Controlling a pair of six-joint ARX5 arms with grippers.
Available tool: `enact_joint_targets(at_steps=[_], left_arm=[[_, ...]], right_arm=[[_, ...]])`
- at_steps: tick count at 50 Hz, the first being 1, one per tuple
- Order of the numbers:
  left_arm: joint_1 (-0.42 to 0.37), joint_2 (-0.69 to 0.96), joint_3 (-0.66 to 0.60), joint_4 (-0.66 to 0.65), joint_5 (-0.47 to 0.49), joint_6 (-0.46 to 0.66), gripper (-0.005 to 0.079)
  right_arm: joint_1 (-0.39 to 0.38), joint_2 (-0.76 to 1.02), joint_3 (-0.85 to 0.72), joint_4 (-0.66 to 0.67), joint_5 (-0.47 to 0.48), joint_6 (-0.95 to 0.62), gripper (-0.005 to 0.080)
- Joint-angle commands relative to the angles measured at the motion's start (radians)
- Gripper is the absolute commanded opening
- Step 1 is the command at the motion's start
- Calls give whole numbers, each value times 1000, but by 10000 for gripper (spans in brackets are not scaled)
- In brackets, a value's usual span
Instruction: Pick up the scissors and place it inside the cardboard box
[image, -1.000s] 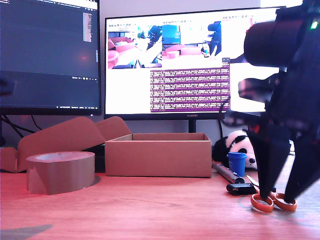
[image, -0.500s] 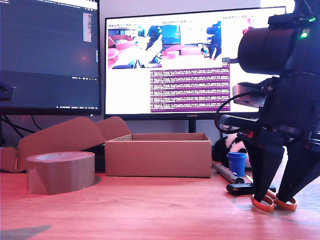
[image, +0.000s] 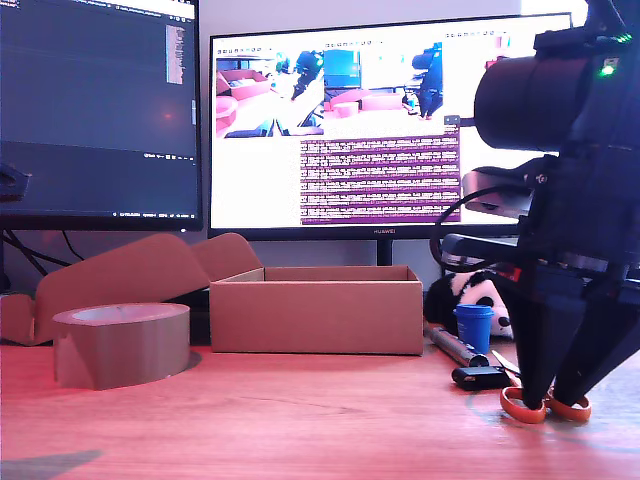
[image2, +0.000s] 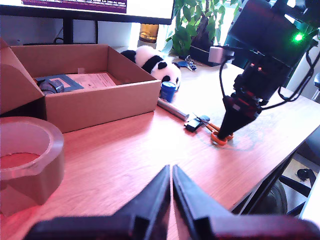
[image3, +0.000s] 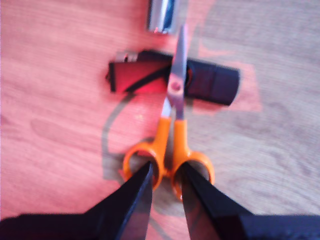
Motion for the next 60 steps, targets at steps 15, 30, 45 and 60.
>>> enact_joint_targets(at_steps=[15,30,45,60], left_arm=[[-4,5,-16,8,-1,5,-23],[-4,5,-16,8,-1,5,-23],[-4,5,-16,7,-1,5,-23],[-4,5,-16,6,-4,8,-23]], right_arm=[[17,30,-15,-42,35,0,44],[18,30,-15,-43,35,1,-10],[18,30,-15,-48,35,2,-10],[18,29,24,-68,37,9,-10]])
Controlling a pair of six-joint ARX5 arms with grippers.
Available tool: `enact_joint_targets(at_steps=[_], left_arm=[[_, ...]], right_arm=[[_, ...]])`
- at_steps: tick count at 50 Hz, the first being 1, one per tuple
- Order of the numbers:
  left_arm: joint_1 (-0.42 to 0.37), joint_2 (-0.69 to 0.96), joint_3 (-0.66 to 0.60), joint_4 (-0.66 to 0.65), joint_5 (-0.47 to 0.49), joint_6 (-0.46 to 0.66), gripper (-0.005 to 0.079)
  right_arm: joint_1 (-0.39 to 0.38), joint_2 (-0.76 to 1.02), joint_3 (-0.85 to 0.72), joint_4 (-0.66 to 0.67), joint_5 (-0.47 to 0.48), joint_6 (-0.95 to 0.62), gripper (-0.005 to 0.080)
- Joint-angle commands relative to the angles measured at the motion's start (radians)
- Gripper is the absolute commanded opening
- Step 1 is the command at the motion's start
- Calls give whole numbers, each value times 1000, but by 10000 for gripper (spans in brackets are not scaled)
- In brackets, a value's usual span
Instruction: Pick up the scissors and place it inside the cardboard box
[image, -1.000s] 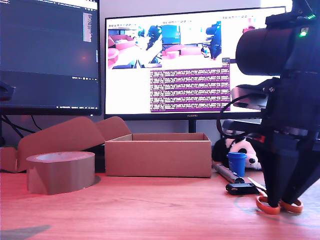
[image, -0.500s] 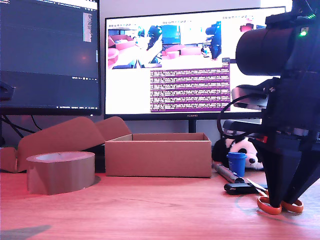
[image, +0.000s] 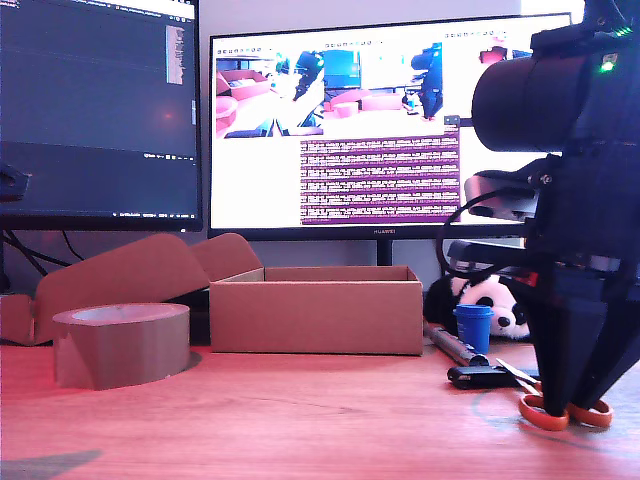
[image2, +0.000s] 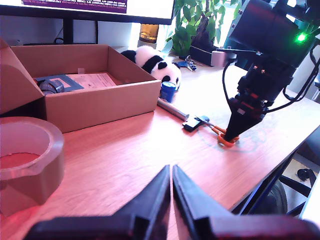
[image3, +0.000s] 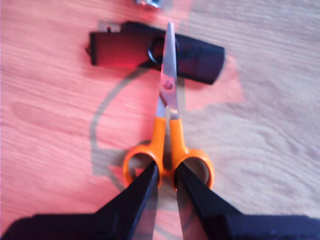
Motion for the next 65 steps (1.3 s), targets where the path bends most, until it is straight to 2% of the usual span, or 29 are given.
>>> enact_joint_targets(at_steps=[1,26,36,49,65], left_arm=[[-4,5,-16,6,-4,9,-23],[-4,5,-16,5,-13,29,-23],[-4,5,-16,6,-27,34,-23],[-4,5,-16,14,-29,59,-23],[-4,5,-16,92,-238,64,-23]], right_arm=[[10,28,18,-14,11,5,-10],[14,28,225,-146,19,-14,-10],[23,28,313,-116,18,-32,-11],[23,33,389,32,19,-63,-11],[23,148,511,112,26,-120,-11]])
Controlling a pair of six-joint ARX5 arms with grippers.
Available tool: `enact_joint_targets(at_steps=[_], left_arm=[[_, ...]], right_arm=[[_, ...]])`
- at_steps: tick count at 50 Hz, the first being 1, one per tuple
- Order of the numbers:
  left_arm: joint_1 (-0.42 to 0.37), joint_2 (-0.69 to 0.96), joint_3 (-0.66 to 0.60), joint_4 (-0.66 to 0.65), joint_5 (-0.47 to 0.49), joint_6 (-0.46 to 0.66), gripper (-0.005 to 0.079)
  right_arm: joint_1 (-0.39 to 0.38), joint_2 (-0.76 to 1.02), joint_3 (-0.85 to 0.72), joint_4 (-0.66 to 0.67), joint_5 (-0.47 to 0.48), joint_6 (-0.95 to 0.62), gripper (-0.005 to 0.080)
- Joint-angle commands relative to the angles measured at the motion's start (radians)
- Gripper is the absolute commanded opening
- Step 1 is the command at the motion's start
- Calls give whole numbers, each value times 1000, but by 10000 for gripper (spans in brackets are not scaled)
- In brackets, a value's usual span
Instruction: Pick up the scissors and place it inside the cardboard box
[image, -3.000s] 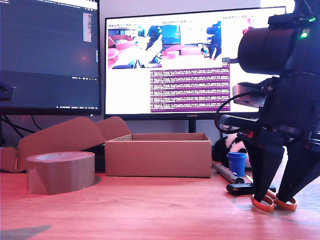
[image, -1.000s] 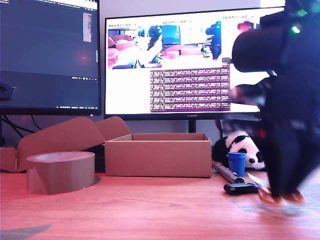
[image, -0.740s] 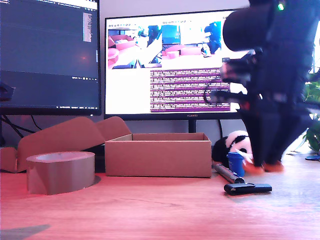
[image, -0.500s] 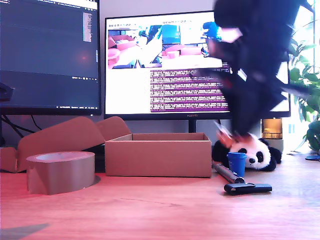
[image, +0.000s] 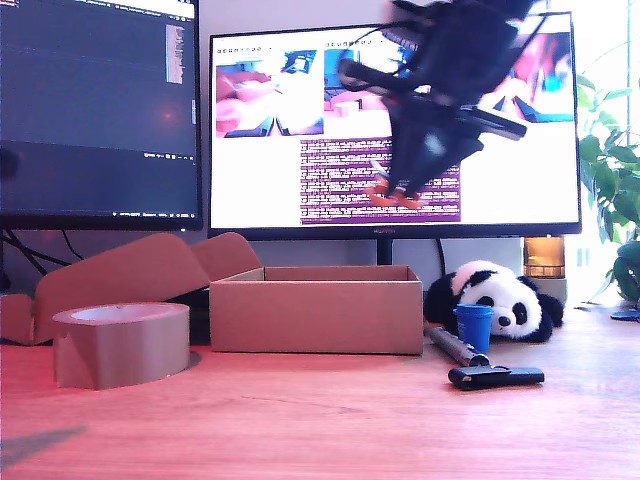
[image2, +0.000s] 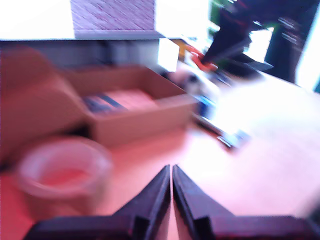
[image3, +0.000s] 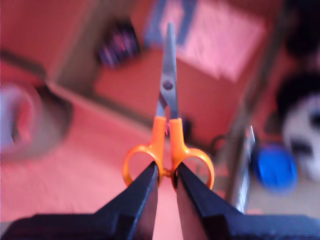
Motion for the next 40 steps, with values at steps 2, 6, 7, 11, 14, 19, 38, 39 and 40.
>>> enact_joint_targets(at_steps=[2,6,7,11,14,19,38,39,40], left_arm=[[-4,5,-16,15,-22,5,-23],[-4,5,-16,14,-21,5,-23],[-4,5,-16,14,-21,5,-23],[-4,5,-16,13,-21,6,-23],[-4,5,-16,13,-21,5,-23],[-4,5,-16,13,-21,5,-23],[-4,5,-16,11,-21,5,-23],[-4,5,-16,11,-21,5,-23],[-4,5,-16,11,-21,5,-23]], right_arm=[[4,74,37,9,5,-13,-11],[4,130,87,16,5,-28,-11],[4,144,100,15,5,-29,-11],[4,202,152,13,4,-30,-11],[2,239,188,5,4,-37,-11],[2,306,246,-11,4,-53,-11],[1,481,373,-54,8,-55,-11],[-2,488,376,-55,8,-55,-11],[-3,493,377,-54,8,-55,-11]])
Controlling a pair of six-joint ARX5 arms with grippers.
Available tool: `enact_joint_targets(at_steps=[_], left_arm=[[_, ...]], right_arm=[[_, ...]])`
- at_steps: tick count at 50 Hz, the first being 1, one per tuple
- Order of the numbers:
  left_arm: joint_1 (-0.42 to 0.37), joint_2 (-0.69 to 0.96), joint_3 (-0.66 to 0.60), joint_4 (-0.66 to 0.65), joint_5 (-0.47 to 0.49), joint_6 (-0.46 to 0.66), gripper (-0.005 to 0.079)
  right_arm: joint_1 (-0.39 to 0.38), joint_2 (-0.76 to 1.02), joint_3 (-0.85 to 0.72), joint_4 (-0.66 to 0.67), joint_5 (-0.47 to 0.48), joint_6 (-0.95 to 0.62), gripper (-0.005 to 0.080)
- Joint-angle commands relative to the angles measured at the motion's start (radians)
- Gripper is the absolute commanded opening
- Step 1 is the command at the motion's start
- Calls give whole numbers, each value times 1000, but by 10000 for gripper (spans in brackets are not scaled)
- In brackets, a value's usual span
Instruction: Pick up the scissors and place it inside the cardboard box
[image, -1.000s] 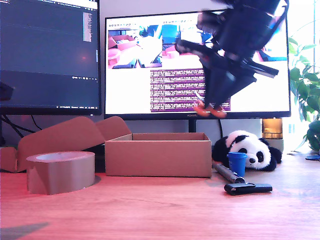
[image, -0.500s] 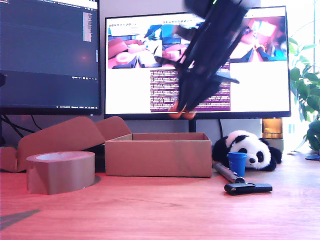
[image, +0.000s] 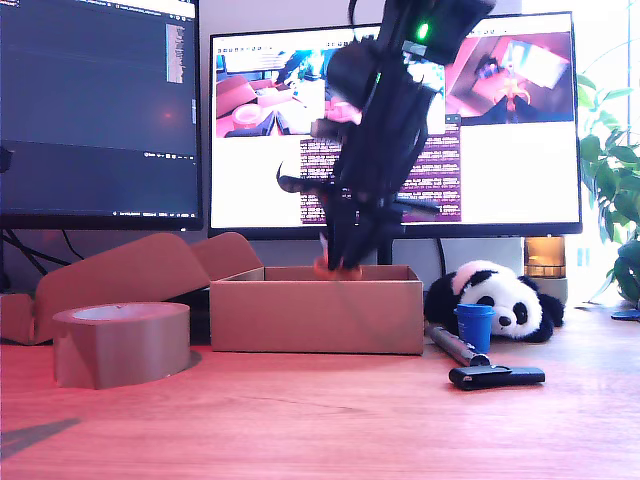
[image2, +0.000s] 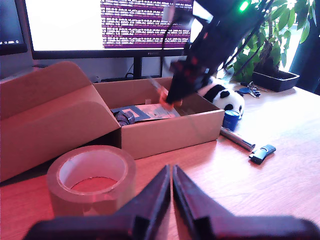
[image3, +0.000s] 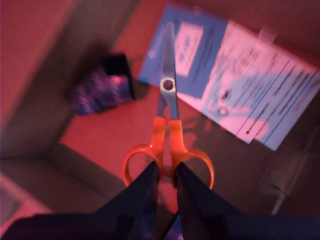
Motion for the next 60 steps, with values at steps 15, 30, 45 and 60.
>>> enact_joint_targets(at_steps=[15,30,45,60], left_arm=[[-4,5,-16,3,2,4,-23],[-4,5,-16,2,2,-3,-23],[-4,5,-16,0,2,-3,-23],[-4,5,-16,0,2,-3,-23]], right_arm=[[-28,66,13,-25,12,-10,-11],[-43,66,13,-61,11,-27,26],[-43,66,13,-25,11,-27,115],[-43,66,13,-21,11,-26,182]])
